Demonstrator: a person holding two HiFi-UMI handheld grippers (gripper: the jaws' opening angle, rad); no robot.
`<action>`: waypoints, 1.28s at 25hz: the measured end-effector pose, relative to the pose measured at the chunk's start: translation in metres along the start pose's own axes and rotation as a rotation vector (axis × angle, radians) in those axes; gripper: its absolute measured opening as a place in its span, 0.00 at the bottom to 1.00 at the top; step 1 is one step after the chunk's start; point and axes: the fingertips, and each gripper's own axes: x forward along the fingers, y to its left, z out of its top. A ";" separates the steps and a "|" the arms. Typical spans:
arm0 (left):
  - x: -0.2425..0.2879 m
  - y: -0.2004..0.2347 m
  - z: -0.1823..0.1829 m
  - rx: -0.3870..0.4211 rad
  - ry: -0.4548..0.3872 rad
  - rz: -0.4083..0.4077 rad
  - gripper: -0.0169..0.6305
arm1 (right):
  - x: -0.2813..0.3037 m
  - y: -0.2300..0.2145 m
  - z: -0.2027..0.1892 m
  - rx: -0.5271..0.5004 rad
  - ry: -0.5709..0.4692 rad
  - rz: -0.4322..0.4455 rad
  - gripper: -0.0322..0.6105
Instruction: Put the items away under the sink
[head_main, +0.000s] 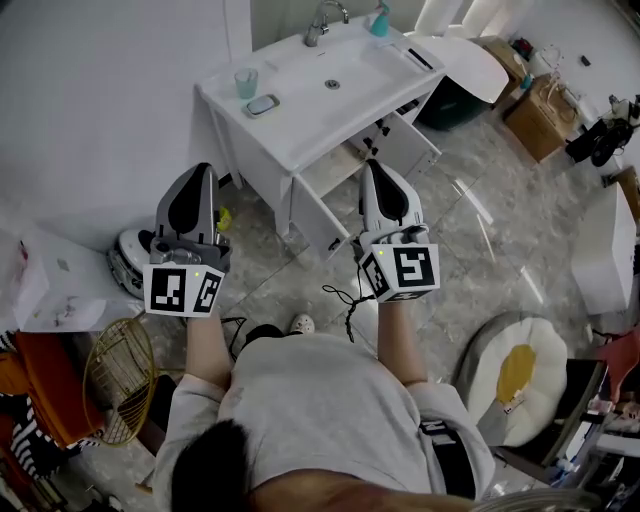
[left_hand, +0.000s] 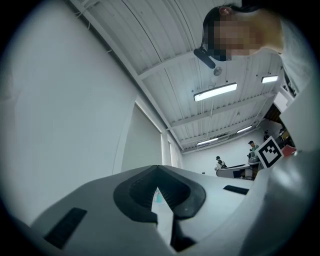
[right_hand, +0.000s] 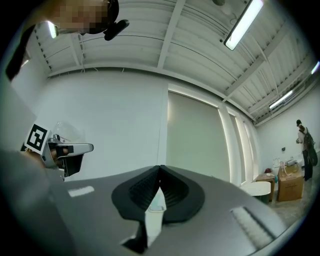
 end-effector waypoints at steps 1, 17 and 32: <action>0.005 -0.001 -0.003 0.002 0.005 -0.001 0.04 | 0.005 -0.005 -0.003 0.003 0.001 0.004 0.07; 0.096 0.066 -0.046 0.010 0.039 -0.011 0.04 | 0.116 -0.022 -0.035 0.046 -0.004 0.010 0.07; 0.212 0.189 -0.094 -0.023 0.068 -0.135 0.04 | 0.255 -0.013 -0.054 0.033 0.009 -0.087 0.07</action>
